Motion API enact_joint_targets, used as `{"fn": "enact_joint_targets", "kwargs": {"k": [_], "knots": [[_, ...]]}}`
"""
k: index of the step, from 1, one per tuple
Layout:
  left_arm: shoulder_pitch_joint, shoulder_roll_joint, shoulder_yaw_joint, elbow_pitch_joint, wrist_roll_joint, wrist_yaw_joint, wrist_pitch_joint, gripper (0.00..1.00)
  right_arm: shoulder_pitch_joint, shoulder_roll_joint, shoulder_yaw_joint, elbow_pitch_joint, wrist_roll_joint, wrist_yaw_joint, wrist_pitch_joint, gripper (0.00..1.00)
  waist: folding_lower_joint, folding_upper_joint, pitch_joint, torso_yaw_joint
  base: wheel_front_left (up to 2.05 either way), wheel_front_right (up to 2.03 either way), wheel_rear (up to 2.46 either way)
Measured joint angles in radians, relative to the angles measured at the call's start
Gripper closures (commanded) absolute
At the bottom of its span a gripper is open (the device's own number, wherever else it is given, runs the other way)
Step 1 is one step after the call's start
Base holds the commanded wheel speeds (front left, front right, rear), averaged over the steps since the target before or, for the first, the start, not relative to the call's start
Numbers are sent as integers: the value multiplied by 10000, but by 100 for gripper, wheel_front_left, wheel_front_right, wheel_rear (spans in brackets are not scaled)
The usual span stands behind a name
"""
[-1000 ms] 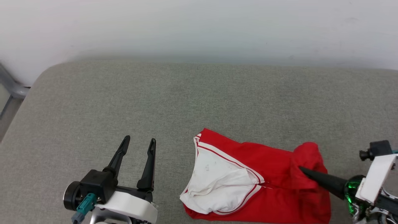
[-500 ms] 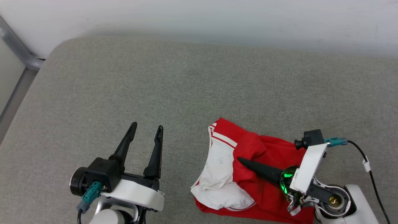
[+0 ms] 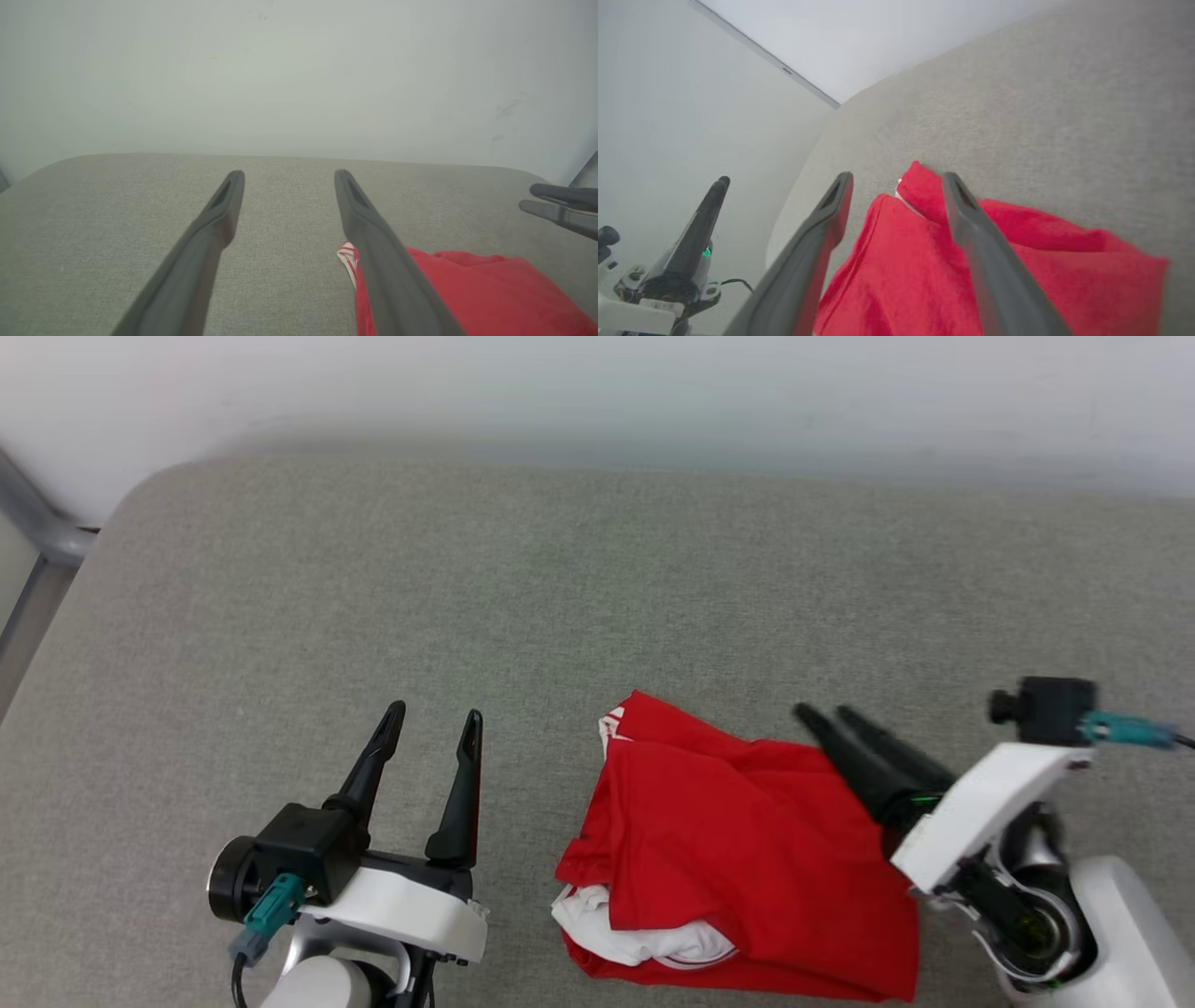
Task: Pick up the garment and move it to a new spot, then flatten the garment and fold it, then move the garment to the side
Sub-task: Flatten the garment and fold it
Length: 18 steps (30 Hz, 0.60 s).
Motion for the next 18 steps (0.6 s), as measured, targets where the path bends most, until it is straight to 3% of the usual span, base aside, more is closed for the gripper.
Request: {"fn": "enact_joint_targets", "kwargs": {"k": [4,9,13,18], "knots": [[107,29,128,100,-6,59,-2,0,330,-504,-650,2,-2117,0,-1664,0,0,0,-201,-199,0,0,0],[291,98,366,184,-50,125,-8,0,985,-577,-2313,-412,-4594,0,-3076,0,-1,0,-499,-507,0,0,0],[419,205,569,259,-50,161,-15,0,1528,-314,-3204,-1304,-6042,0,-3647,0,-1,0,-768,-754,0,0,0],[850,336,685,313,96,247,-17,0,2378,119,-3377,-2299,-7022,0,-3601,0,-1,0,-1210,-1020,0,0,0]]}}
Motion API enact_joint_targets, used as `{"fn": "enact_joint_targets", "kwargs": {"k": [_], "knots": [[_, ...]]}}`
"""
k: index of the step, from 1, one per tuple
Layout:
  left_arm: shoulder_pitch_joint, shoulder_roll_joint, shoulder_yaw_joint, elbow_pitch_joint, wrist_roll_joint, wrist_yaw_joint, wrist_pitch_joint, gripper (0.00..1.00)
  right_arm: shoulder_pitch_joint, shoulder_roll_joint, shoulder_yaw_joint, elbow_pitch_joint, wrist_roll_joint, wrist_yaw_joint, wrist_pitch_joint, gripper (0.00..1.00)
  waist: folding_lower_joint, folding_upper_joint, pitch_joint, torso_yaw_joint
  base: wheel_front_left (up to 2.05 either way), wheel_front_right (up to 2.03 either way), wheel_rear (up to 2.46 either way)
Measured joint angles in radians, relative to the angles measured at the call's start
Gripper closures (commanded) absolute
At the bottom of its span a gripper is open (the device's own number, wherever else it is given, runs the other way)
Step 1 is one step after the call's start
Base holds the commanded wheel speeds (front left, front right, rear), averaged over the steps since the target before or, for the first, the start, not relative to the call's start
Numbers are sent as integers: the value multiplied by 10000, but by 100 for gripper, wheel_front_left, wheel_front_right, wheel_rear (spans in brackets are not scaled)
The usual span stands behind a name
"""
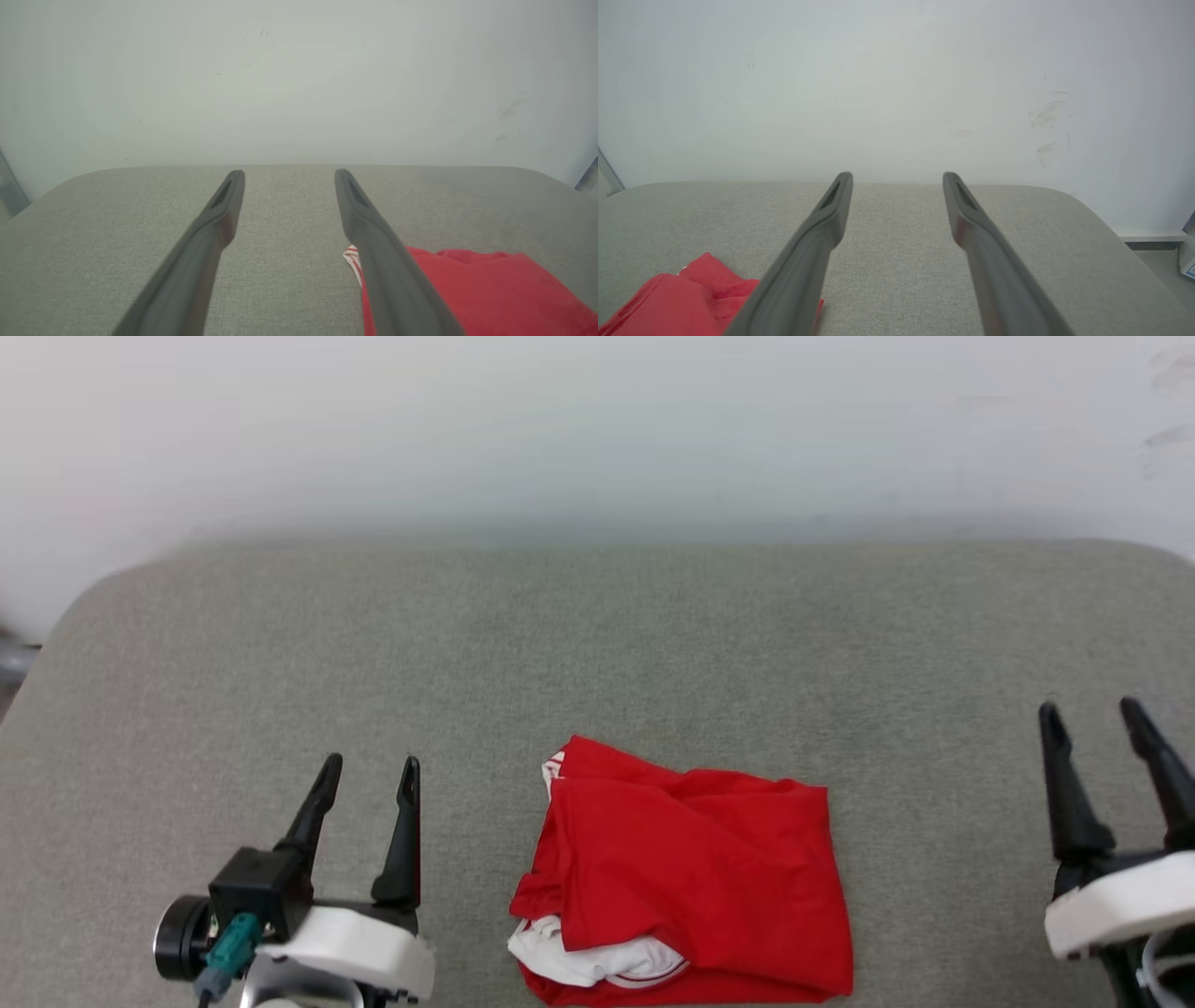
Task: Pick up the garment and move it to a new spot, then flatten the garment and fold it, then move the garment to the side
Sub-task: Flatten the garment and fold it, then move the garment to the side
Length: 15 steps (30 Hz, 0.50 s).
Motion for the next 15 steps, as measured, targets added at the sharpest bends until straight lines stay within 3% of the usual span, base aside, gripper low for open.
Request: {"fn": "enact_joint_targets", "kwargs": {"k": [9,15], "knots": [[901,-38,86,12,171,165,-2,0,1458,525,119,-984,-431,0,520,0,0,0,-631,-317,0,0,0],[1032,-71,238,61,184,144,-2,0,1631,662,115,-1174,-422,0,713,0,0,0,-762,-362,0,0,0]]}}
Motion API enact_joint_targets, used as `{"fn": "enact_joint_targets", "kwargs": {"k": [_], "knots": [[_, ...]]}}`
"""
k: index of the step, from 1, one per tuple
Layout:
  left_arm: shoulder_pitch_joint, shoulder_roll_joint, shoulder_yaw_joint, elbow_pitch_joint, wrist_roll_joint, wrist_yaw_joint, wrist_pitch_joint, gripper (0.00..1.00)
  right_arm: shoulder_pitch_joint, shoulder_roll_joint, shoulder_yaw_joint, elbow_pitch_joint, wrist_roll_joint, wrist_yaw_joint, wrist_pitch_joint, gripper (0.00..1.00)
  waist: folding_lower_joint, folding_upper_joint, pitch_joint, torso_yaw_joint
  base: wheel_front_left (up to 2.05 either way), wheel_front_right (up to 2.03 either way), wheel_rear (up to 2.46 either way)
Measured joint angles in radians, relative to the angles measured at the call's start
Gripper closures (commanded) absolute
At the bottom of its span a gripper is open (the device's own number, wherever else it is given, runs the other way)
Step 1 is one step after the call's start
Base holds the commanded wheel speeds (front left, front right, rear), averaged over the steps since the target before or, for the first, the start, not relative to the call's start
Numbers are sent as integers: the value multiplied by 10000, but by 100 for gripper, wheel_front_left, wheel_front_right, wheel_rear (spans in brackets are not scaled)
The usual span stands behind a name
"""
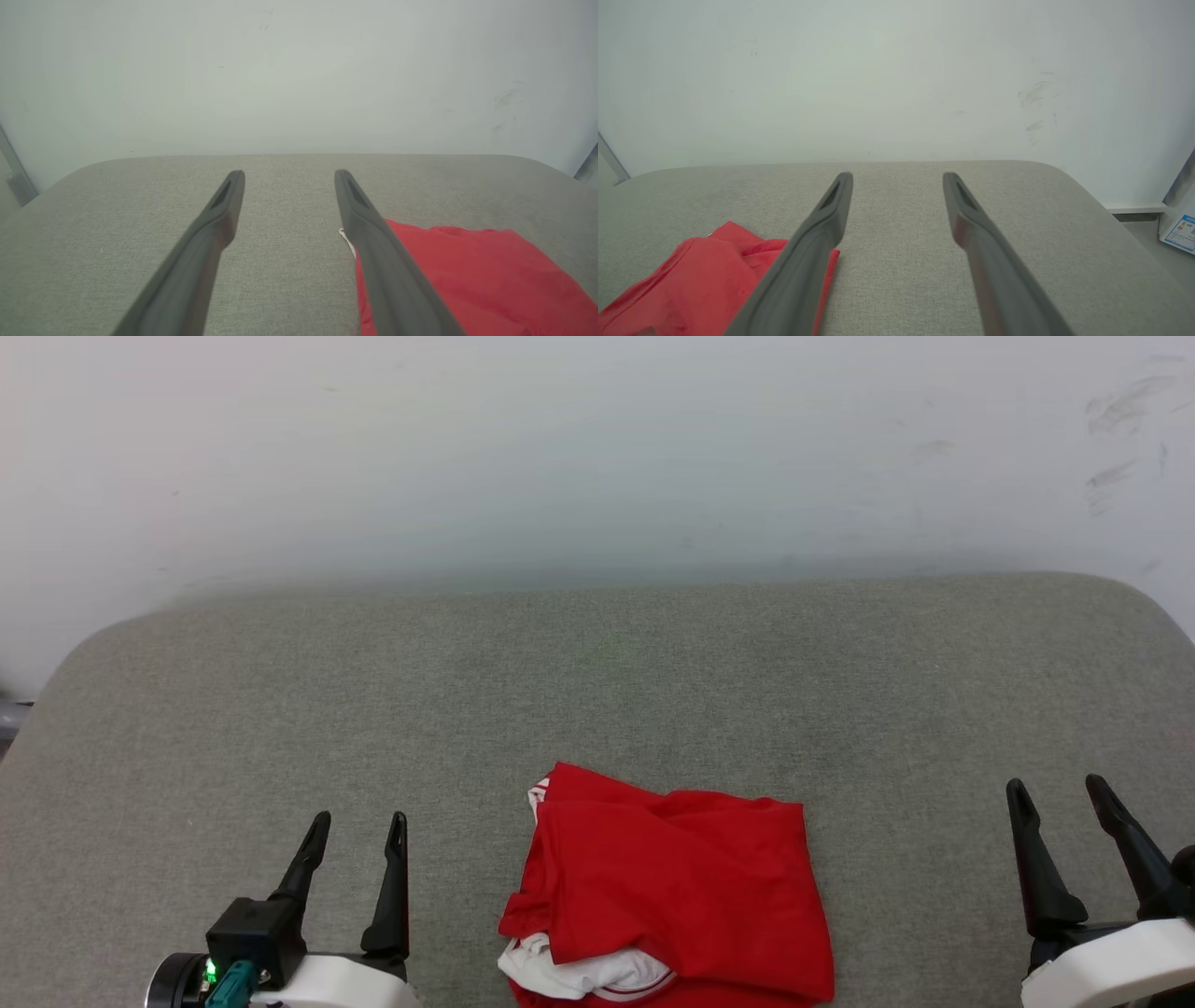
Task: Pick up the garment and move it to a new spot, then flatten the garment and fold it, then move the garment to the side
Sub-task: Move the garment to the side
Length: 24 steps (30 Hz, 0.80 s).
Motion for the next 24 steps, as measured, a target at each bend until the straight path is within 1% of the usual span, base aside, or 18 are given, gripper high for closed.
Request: {"fn": "enact_joint_targets", "kwargs": {"k": [9,13,16,19,21,24], "knots": [[-42,-142,182,92,71,-113,-2,0,37,73,-159,-71,119,0,339,0,1,0,-13,122,0,0,0],[-135,-251,341,33,159,-142,-12,0,2,0,-418,261,826,0,523,0,1,0,69,251,0,0,0],[-191,-320,435,-65,284,-171,-13,0,-118,-384,-654,832,1659,0,953,0,1,0,189,408,0,0,0],[-330,-433,477,-226,445,-251,-15,0,-286,-980,-857,1519,2418,-2,1467,0,0,0,383,613,0,0,0],[-538,-546,504,-368,552,-336,-27,0,-447,-1342,-861,1919,2913,0,1881,0,1,0,637,735,0,0,0],[-875,-662,560,-504,729,-443,-27,0,-820,-1749,-518,2341,3643,0,2579,0,2,0,1082,953,0,0,0]]}}
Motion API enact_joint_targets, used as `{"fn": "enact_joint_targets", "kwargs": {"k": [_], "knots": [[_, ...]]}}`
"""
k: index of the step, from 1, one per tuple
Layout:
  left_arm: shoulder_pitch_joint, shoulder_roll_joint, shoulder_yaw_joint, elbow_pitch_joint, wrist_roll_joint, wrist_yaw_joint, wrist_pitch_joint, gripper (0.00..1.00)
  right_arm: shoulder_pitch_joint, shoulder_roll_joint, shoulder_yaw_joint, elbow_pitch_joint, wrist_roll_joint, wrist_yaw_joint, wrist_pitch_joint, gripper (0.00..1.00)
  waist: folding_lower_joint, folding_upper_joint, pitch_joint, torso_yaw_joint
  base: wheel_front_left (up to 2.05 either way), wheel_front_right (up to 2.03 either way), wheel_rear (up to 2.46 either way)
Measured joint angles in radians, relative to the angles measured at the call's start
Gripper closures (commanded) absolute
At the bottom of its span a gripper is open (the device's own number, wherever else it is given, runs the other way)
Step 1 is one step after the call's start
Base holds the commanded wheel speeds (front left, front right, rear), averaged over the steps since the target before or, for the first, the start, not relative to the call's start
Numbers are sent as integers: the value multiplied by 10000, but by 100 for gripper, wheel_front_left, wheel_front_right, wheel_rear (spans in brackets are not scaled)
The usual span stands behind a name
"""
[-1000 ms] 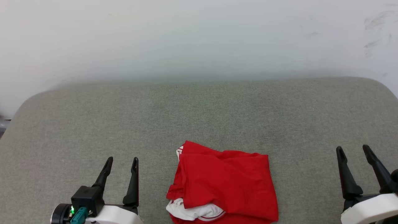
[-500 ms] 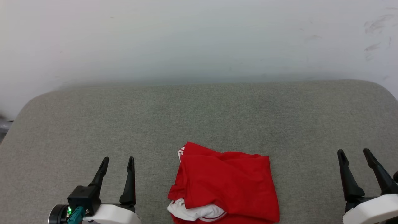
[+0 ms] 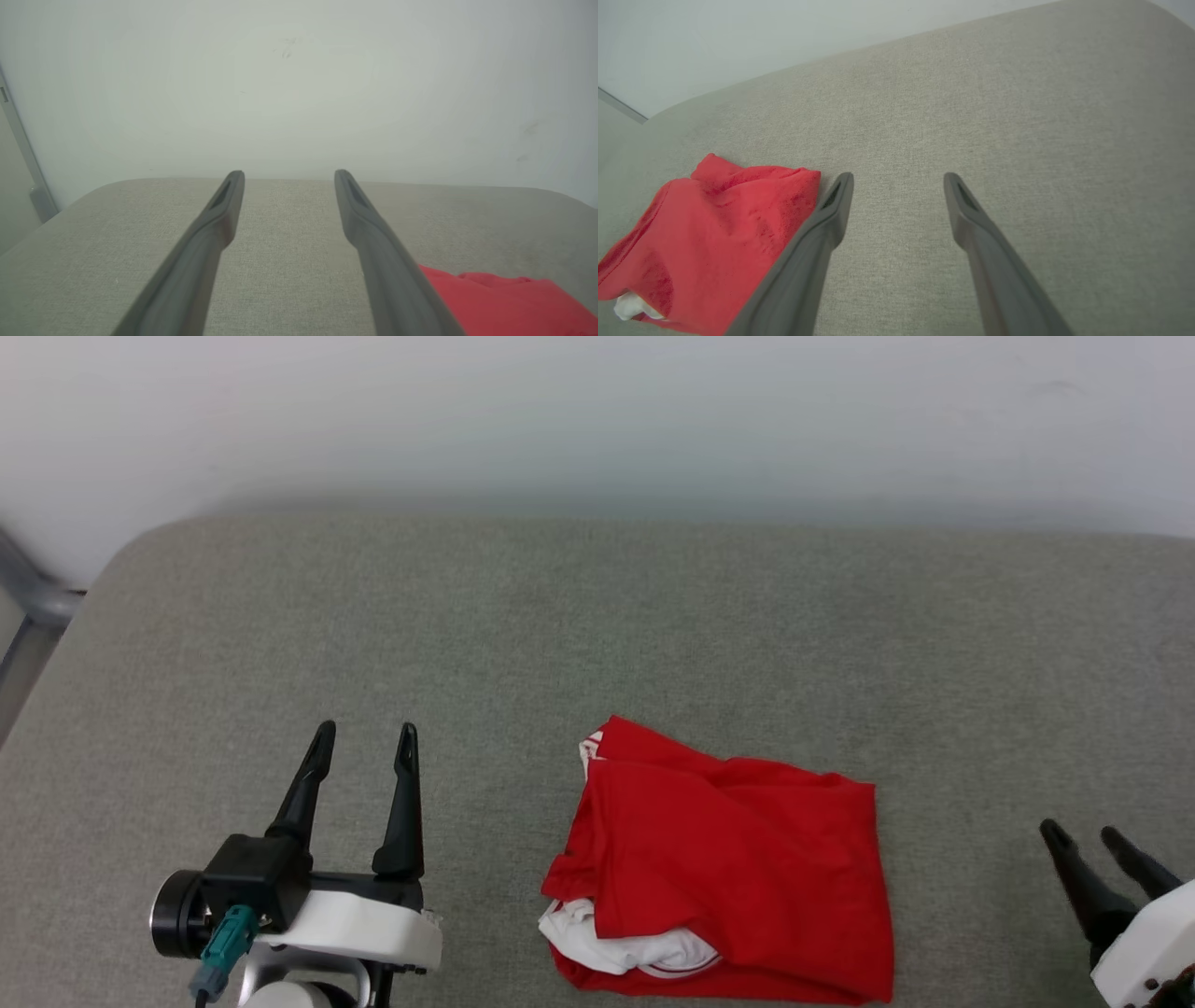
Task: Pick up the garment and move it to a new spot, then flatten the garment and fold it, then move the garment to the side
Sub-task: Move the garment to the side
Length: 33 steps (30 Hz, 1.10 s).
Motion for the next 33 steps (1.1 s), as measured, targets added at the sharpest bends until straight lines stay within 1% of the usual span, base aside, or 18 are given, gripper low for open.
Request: {"fn": "enact_joint_targets", "kwargs": {"k": [2,3,5,7,12,17,18,19,20,24,28,31,32,33], "knots": [[-177,-121,27,-46,128,-92,0,0,-164,-232,426,222,297,0,487,0,0,0,305,166,0,0,0],[-283,-199,48,-46,182,-155,0,0,-252,-251,623,355,640,0,725,0,1,0,457,261,0,0,0],[-453,-332,79,-54,267,-240,0,0,-334,-353,1195,518,968,0,1141,0,1,0,729,461,0,0,0],[-546,-453,142,-46,357,-314,0,0,-520,-268,1565,711,1638,0,1446,0,1,0,970,658,0,0,0],[-747,-706,238,86,516,-529,0,0,-814,-125,2345,1137,2803,0,1747,0,1,0,1459,1117,0,0,0],[-828,-861,426,190,650,-767,0,0,-1149,-224,2700,1703,3421,12,1822,0,1,0,1809,1382,0,0,0],[-855,-872,460,203,696,-788,0,0,-1221,-224,2742,1781,3561,12,1822,5,0,0,1855,1408,0,0,0],[-867,-895,485,234,715,-840,0,0,-1274,-247,2792,1841,3639,13,1820,63,1,0,1886,1432,0,0,0],[-867,-918,508,257,761,-857,0,0,-1337,-282,2855,1889,3689,13,1820,100,1,0,1895,1439,0,0,0],[-848,-955,619,370,876,-941,0,0,-1471,-451,3195,1939,3662,12,1687,100,1,0,1739,1361,0,0,0],[-644,-945,731,474,957,-1005,0,0,-1529,-771,3574,1839,3129,8,1450,100,0,0,1374,1174,0,0,0],[-435,-924,792,481,1016,-999,0,0,-1516,-1164,3751,1931,2240,8,1494,100,0,0,1016,932,0,0,0],[-365,-894,821,462,1020,-995,0,0,-1493,-1252,3672,1971,1983,8,1490,100,0,0,916,814,0,0,0],[-243,-767,876,407,1032,-995,2,0,-1452,-1434,3338,2017,1342,4,1643,100,0,0,665,369,0,0,0]]}}
